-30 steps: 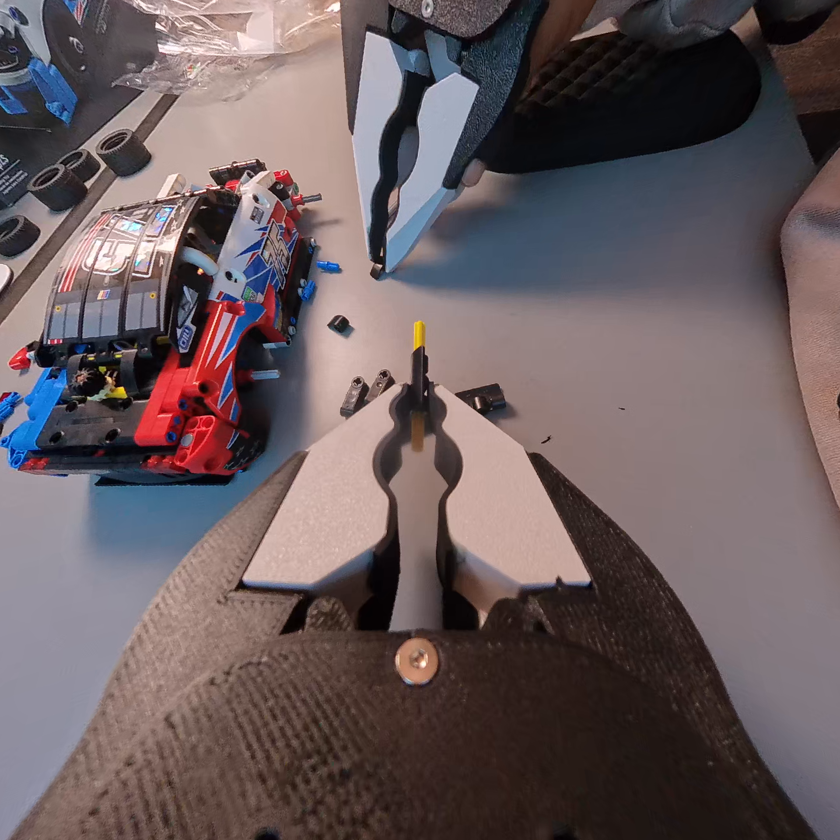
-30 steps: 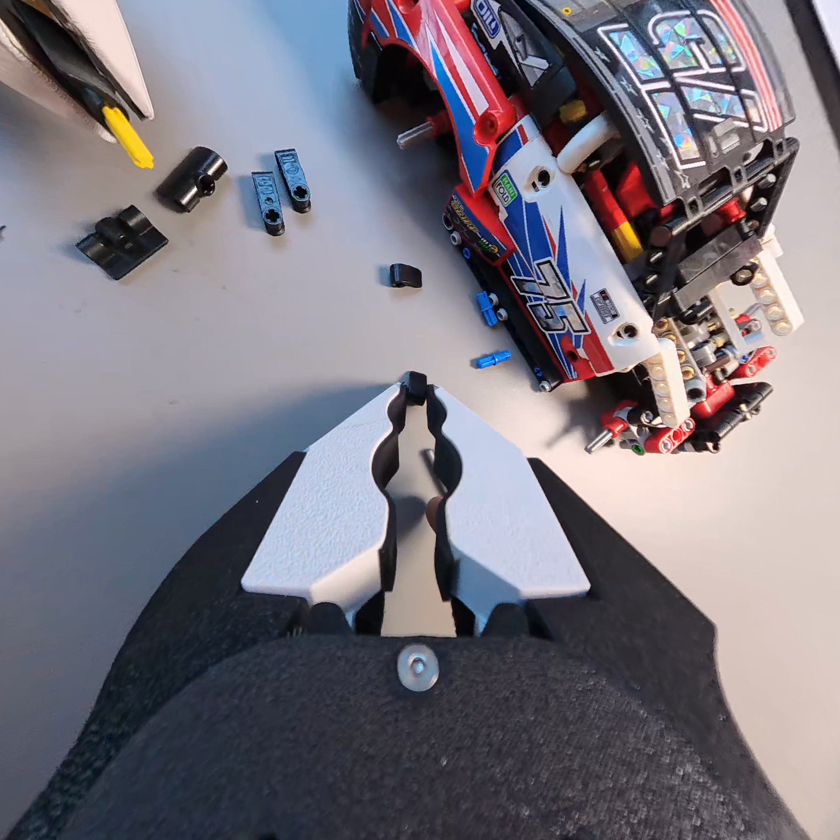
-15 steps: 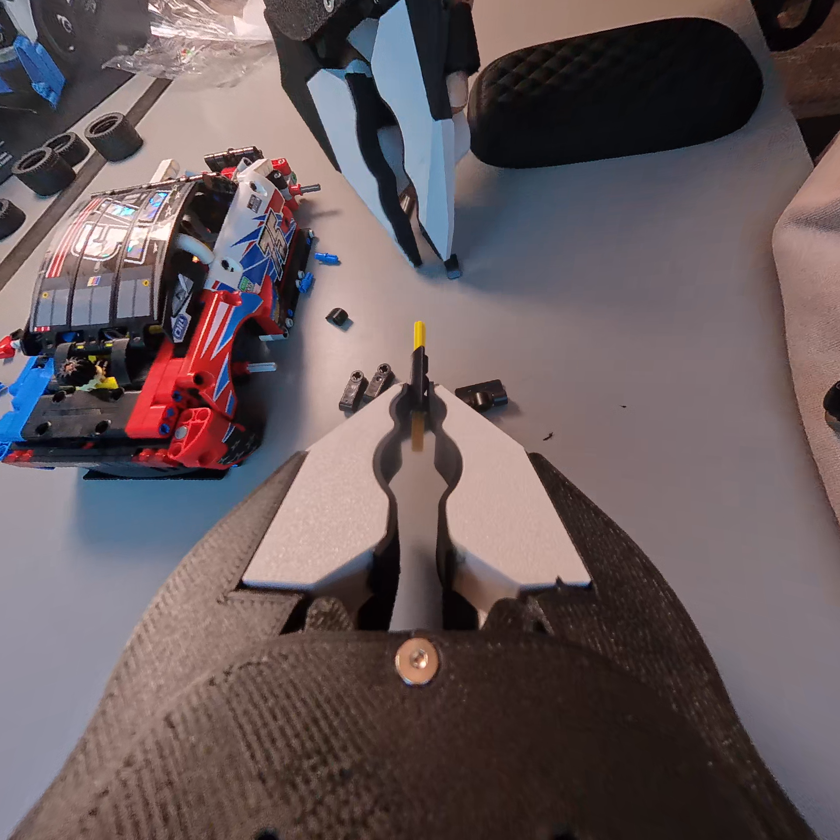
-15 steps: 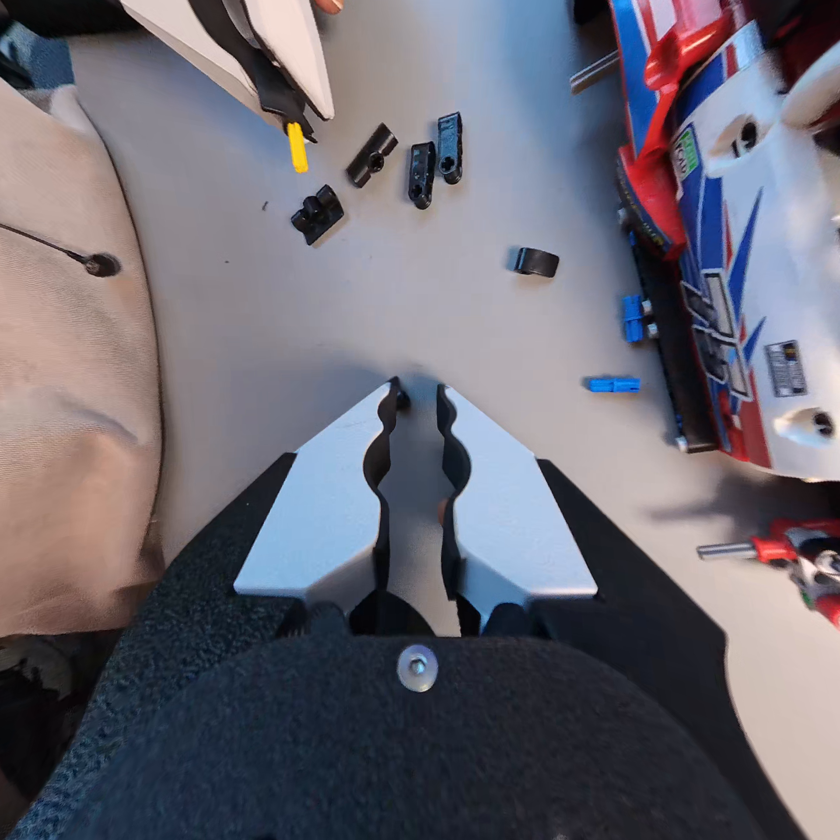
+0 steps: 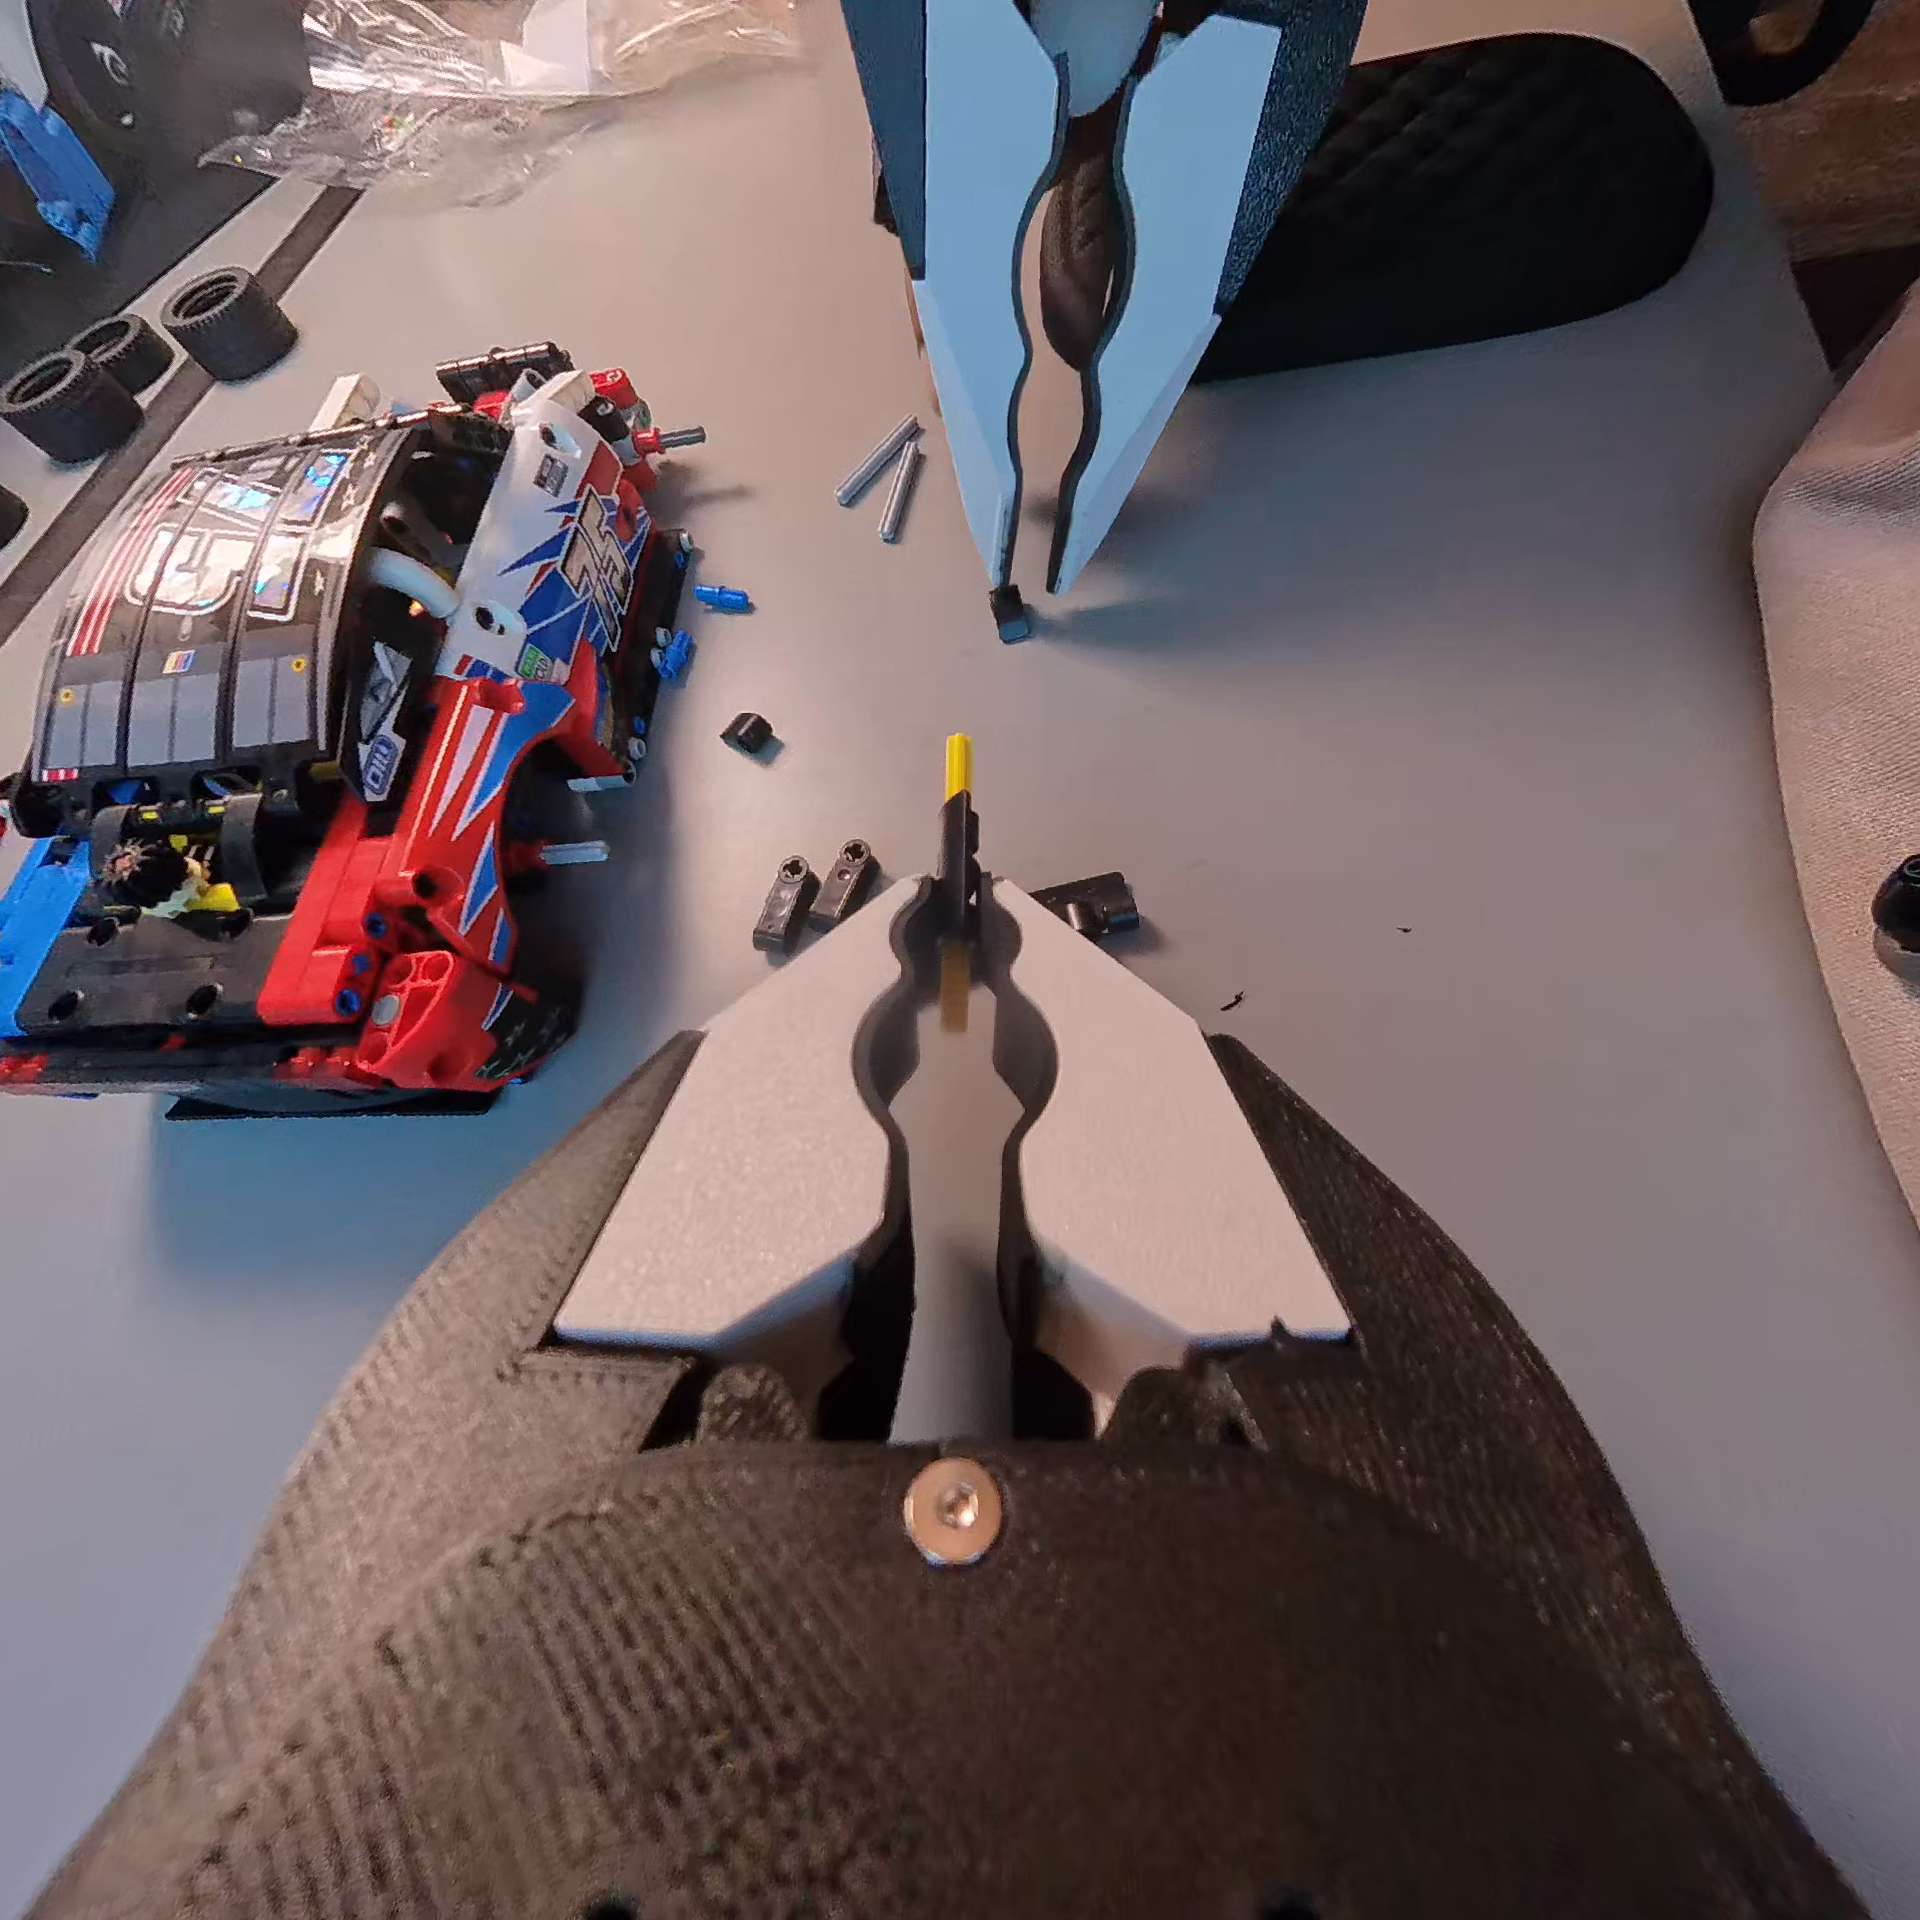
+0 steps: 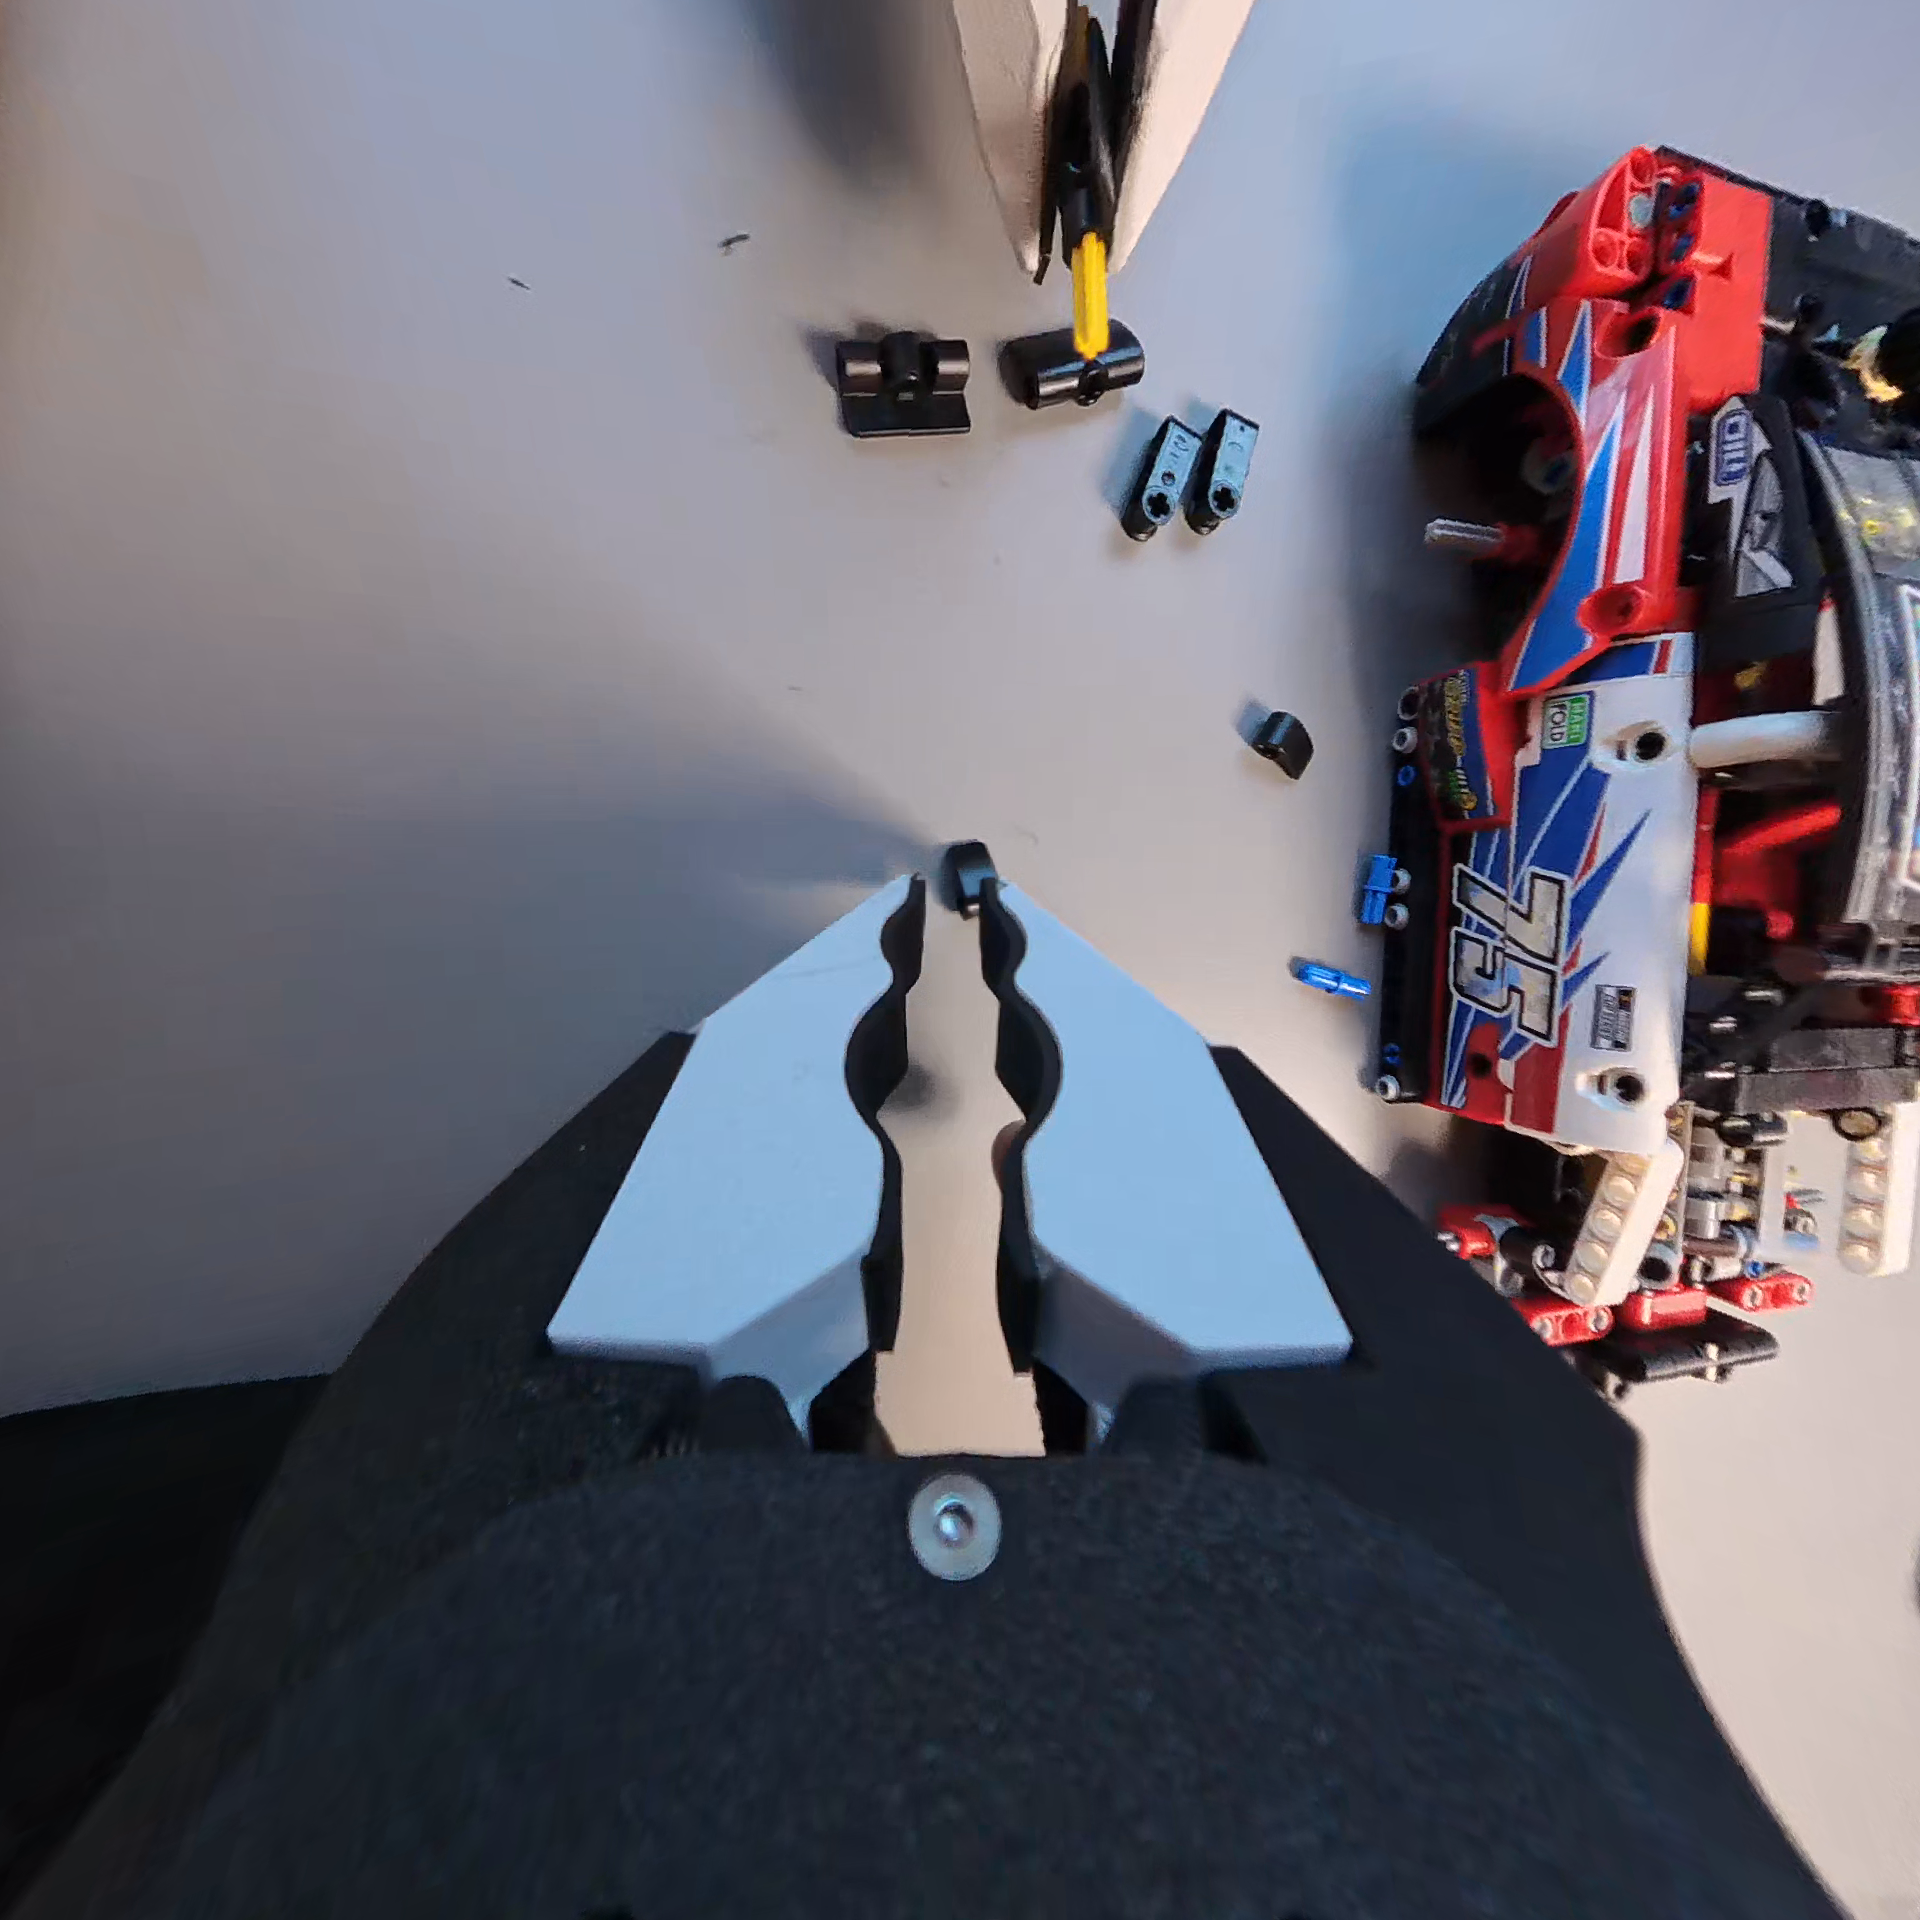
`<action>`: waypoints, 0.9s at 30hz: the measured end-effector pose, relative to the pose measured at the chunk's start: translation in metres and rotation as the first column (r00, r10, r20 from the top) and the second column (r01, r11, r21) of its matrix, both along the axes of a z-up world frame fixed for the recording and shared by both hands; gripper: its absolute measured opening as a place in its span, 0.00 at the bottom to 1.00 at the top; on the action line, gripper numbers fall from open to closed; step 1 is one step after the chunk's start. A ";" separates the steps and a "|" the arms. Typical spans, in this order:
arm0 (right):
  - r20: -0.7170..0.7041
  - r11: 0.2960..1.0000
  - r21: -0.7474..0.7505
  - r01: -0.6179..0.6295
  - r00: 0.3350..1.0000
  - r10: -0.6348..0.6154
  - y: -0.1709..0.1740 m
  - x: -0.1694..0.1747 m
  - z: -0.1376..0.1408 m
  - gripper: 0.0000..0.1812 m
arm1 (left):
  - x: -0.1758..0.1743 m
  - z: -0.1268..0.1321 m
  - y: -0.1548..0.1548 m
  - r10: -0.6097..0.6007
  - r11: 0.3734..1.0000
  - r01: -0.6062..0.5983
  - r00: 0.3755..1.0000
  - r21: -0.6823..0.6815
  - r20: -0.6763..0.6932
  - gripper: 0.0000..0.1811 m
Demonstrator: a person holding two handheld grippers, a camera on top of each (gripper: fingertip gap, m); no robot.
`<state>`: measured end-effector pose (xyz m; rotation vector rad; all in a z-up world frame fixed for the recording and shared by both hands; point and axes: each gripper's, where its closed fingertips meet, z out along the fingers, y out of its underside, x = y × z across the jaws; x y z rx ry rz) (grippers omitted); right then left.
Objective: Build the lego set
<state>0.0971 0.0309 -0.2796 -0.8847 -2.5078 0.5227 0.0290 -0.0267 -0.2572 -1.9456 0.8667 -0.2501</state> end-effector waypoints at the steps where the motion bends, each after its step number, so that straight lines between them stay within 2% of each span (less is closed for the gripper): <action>1: -0.006 1.000 0.010 0.005 1.000 -0.005 0.002 -0.001 -0.001 0.04 | 0.000 0.000 0.000 0.001 1.000 -0.001 1.000 0.001 0.000 0.03; 8: 0.014 1.000 0.004 -0.006 1.000 0.006 0.005 -0.006 -0.005 0.01 | -0.001 0.000 0.001 0.009 1.000 -0.009 1.000 -0.001 0.000 0.03; 13: 0.082 0.997 -0.019 -0.069 0.994 0.070 0.005 -0.010 -0.002 0.00 | -0.002 -0.001 0.001 0.008 1.000 -0.008 1.000 -0.007 0.002 0.03; 18: 0.169 0.971 0.112 -0.213 0.967 0.193 0.005 -0.014 0.000 0.00 | -0.004 -0.001 0.001 0.011 1.000 -0.011 1.000 -0.009 0.005 0.03; 22: 0.236 0.899 0.295 -0.323 0.937 0.259 0.015 -0.016 -0.001 0.00 | -0.003 0.000 0.000 0.007 1.000 -0.007 1.000 -0.007 0.004 0.03; 25: 0.241 0.902 0.282 -0.328 0.934 0.264 0.009 -0.018 0.003 0.00 | -0.002 0.000 -0.001 -0.001 1.000 0.001 1.000 -0.006 -0.002 0.03; 27: 0.223 0.930 0.217 -0.295 0.943 0.247 0.006 -0.017 0.006 0.01 | -0.001 0.000 -0.002 -0.007 1.000 0.007 1.000 -0.002 -0.010 0.03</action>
